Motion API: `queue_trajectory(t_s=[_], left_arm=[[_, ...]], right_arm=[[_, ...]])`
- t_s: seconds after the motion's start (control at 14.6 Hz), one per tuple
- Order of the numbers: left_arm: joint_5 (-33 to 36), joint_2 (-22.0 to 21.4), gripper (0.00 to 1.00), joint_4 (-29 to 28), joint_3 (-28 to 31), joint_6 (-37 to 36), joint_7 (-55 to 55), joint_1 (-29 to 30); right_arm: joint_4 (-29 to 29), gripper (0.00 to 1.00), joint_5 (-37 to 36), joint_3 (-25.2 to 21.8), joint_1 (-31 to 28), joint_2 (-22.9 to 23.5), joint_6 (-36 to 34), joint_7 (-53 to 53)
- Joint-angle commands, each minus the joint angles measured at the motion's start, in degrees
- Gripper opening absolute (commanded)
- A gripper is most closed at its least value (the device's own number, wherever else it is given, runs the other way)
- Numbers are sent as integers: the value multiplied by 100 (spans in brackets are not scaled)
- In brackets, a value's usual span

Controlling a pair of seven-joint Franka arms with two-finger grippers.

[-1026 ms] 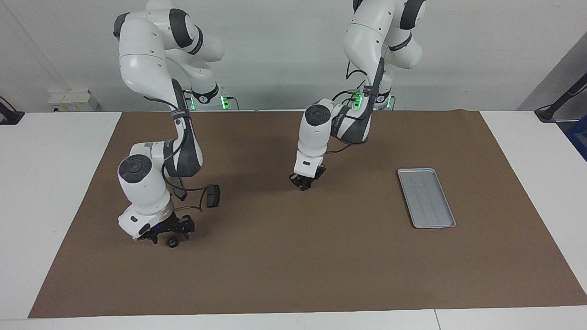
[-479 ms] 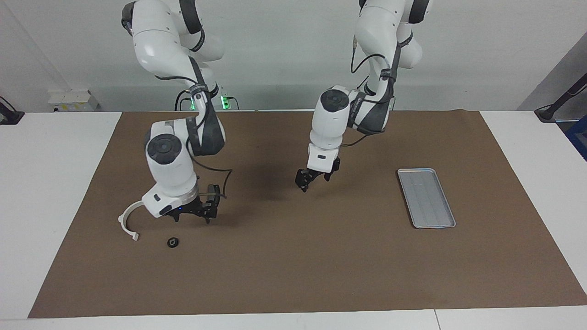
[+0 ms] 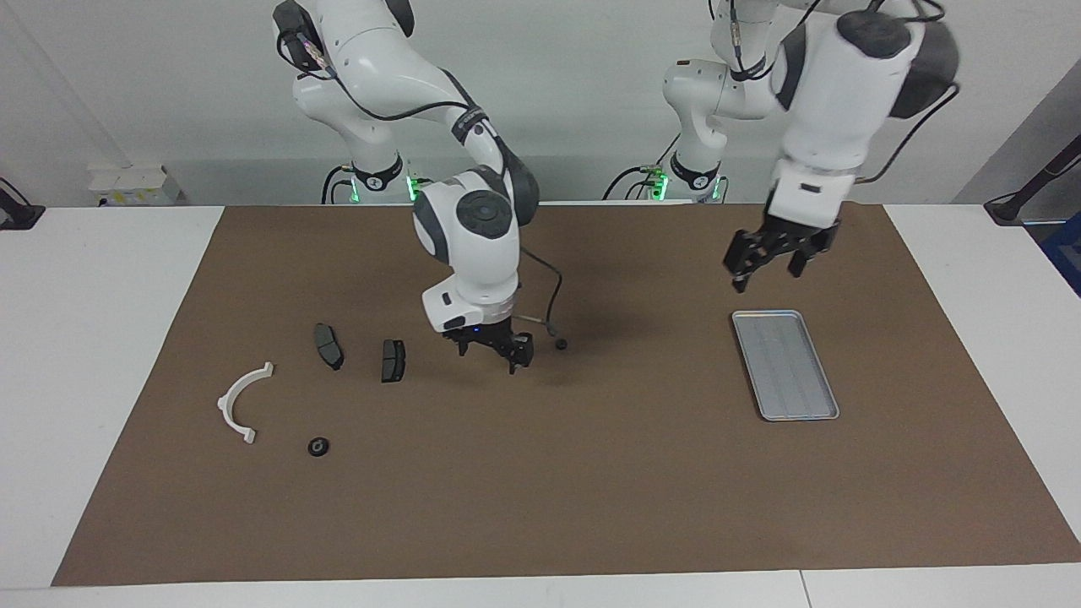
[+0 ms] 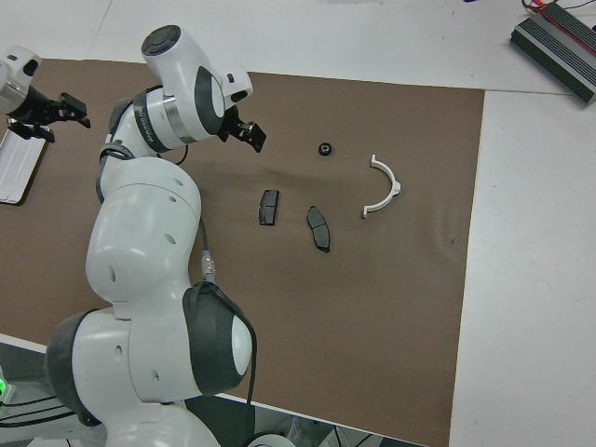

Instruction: Place bearing gear from tray to pile

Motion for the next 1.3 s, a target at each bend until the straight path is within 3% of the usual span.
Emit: queue_trajectory(t_s=[0.0,0.27,0.75,1.23], left_arm=[[33,-389,100,-52,-86,-674,968,346],[42,-635,100,-156,-34,-1431,2061,654],[-125,-539,100,37,37,-1327,2062,963],[-160,-355,100,1,28,-1318,2062,954]], right_arm=[[441,100,28,-34,366,565,171,792],[575,100,-121,-25,719,786,319,1084],[-435,92,-131,-8,745,646,1180,1085],[-313,91,-52,19,780,637,734,1093]])
